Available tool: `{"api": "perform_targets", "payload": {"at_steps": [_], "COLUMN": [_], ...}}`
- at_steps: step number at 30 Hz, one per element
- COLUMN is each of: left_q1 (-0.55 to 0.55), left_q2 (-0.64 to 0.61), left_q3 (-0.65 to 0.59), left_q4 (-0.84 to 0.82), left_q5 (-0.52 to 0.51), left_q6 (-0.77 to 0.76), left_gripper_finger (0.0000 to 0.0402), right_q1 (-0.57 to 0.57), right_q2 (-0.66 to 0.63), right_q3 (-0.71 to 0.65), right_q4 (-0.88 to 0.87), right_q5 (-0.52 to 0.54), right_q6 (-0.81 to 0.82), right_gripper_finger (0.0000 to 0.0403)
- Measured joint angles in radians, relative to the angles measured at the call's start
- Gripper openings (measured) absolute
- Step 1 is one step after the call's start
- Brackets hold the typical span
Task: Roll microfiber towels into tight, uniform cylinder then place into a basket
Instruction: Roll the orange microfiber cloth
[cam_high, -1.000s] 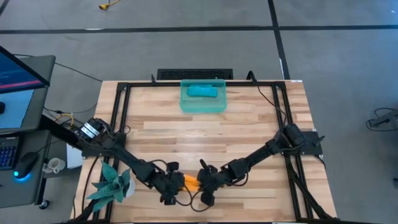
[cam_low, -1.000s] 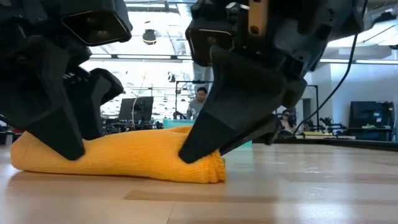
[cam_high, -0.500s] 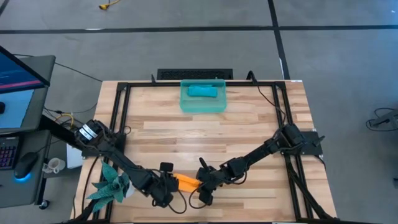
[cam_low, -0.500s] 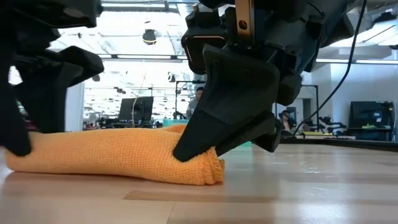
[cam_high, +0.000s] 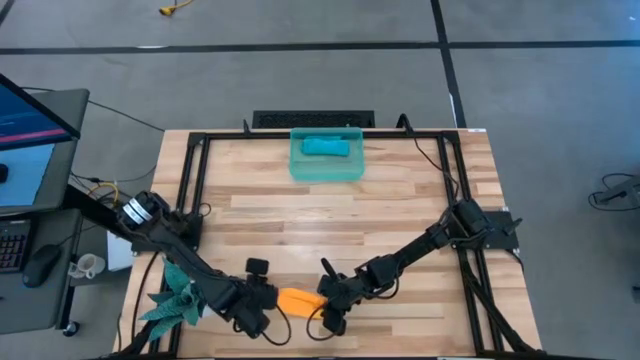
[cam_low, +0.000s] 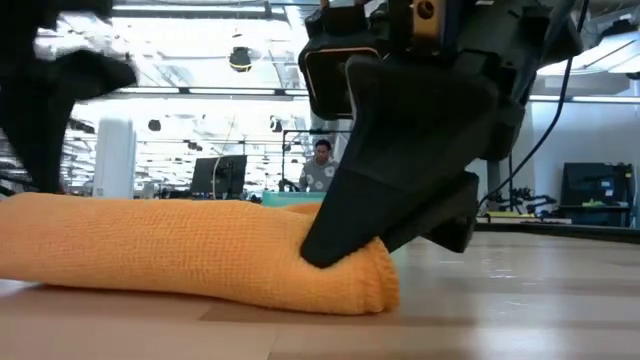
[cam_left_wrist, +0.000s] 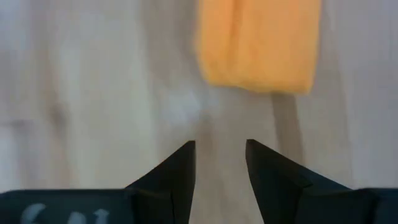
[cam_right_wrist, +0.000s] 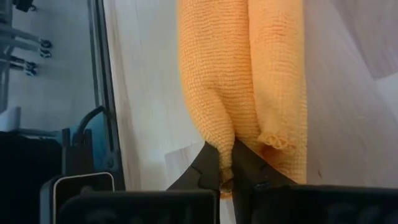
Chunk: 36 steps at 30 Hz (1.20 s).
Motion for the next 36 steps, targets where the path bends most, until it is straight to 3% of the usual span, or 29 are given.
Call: {"api": "perform_targets", "payload": {"at_steps": [4, 9, 13, 17, 23, 36], "left_q1": [-0.039, -0.107, -0.12, -0.109, -0.05, 0.053], "left_q2": [-0.035, -0.039, -0.037, -0.037, -0.037, -0.037], "left_q3": [0.026, 0.007, -0.057, -0.104, -0.176, -0.191], "left_q4": [-0.034, 0.182, 0.413, 0.514, 0.648, 0.633], "left_q5": [-0.117, -0.231, -0.218, -0.189, -0.064, 0.007], "left_q6": [-0.012, 0.11, 0.209, 0.229, 0.247, 0.295], "left_gripper_finger": [0.0134, 0.0134, 0.0134, 0.0134, 0.0134, 0.0128], "right_q1": [-0.001, -0.01, -0.015, -0.015, -0.016, -0.017], "right_q2": [0.0, 0.0, 0.0, 0.0, 0.001, 0.002], "right_q3": [0.0, -0.002, -0.001, -0.001, -0.001, 0.0], "right_q4": [0.002, 0.021, 0.025, 0.026, 0.029, 0.041], "right_q5": [-0.007, -0.018, -0.02, -0.017, -0.012, -0.037], "right_q6": [0.036, 0.044, 0.047, 0.047, 0.046, 0.066], "right_gripper_finger": [0.0027, 0.0026, 0.0026, 0.0028, 0.0026, 0.0026]}}
